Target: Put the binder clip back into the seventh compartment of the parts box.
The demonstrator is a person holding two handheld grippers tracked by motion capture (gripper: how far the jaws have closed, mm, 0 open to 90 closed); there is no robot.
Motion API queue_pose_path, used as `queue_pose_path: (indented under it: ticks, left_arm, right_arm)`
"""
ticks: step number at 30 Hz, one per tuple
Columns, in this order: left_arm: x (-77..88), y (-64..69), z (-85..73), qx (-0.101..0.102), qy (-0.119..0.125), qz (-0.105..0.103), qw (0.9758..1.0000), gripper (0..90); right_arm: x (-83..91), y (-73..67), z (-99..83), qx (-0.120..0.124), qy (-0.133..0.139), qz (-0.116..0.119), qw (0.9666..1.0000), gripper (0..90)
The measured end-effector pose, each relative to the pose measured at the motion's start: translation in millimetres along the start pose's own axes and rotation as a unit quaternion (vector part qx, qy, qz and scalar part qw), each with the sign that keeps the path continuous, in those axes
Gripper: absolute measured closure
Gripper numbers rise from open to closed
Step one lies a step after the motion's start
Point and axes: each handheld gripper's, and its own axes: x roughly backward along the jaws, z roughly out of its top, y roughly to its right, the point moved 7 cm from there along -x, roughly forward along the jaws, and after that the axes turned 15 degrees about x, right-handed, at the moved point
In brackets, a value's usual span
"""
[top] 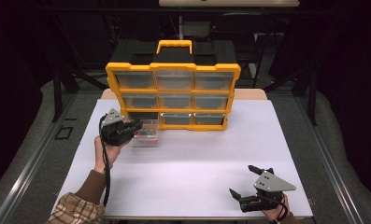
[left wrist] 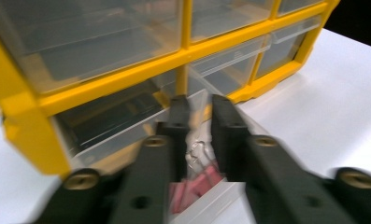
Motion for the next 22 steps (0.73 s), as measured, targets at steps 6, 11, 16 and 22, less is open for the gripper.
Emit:
queue_pose_path:
  ticks: [6, 11, 16, 22]
  left_arm:
    - [24.1, -3.7, -2.6, 0.019, 0.022, 0.015, 0.9995, 27.4]
    - [58.3, -0.3, -16.9, 0.022, 0.051, 0.029, 0.9981, 6.1]
    - [79.0, 2.1, -35.3, 0.023, 0.056, 0.039, 0.9974, 0.0]
    - [89.8, -0.2, -60.2, 0.033, 0.041, 0.045, 0.9976, 0.0]
  right_arm:
    - [0.1, 0.1, 0.0, 0.001, 0.001, 0.001, 1.0000, 0.3]
    - [0.4, 0.3, 0.1, -0.002, 0.003, 0.001, 1.0000, 0.3]
    - [-0.4, -0.5, 1.1, 0.001, 0.003, 0.003, 1.0000, 0.2]
    - [-0.3, 0.4, 1.0, 0.002, 0.001, -0.003, 1.0000, 0.3]
